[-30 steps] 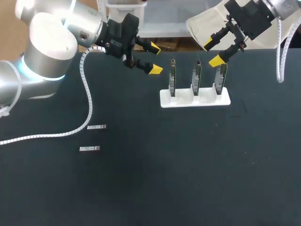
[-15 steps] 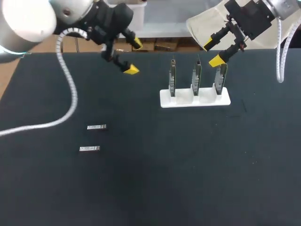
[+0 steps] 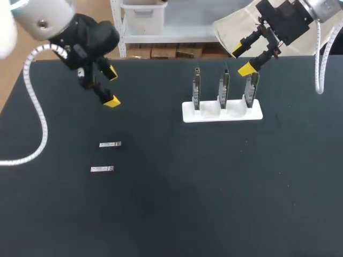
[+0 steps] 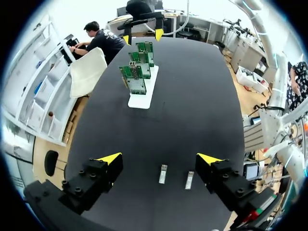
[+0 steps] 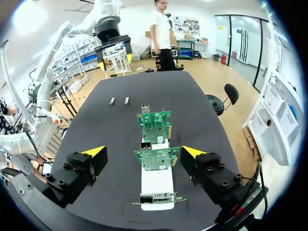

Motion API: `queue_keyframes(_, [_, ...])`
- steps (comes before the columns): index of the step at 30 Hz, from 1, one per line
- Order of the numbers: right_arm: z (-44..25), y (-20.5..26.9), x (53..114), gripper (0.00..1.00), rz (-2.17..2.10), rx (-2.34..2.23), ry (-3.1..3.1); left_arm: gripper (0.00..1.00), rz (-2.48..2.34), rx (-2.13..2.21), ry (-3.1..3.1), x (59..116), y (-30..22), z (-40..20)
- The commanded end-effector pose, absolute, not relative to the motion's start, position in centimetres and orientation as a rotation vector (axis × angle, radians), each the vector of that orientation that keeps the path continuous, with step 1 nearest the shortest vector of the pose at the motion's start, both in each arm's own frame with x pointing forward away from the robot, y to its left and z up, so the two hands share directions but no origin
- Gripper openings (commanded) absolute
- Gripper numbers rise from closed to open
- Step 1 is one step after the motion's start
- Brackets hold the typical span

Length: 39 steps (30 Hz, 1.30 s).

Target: Pick up the optical module with the left hand, and insert it into the network port with the right hand.

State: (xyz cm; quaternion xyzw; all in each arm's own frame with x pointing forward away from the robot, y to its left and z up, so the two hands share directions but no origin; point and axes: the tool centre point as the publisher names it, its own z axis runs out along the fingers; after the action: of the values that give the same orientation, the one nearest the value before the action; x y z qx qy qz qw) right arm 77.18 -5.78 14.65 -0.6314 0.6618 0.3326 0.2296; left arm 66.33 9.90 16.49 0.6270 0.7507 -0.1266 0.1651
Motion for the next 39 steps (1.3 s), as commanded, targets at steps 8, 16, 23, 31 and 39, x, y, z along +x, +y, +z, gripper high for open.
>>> queue_keyframes(8, [14.6, -5.8, 77.0, 1.00, 0.910, -1.735, 1.820, 1.00, -0.316, 1.714, 2.093, 64.1, 10.2, 16.2])
queue_keyframes(16, [14.6, -5.8, 77.0, 1.00, 0.910, -1.735, 1.820, 1.00, -0.316, 1.714, 2.093, 64.1, 10.2, 16.2])
queue_keyframes(23, [14.6, -5.8, 77.0, 1.00, 0.910, -1.735, 1.820, 1.00, -0.151, 1.930, 2.045, 64.4, 8.2, 14.8])
queue_keyframes(31, [14.6, -5.8, 77.0, 1.00, 0.910, -1.735, 1.820, 1.00, 0.002, 2.023, 2.161, 62.8, 9.7, 11.1])
queue_keyframes(39, [14.6, -5.8, 77.0, 1.00, 0.910, -1.735, 1.820, 1.00, 0.032, 2.014, 2.291, 61.9, 11.8, 8.2])
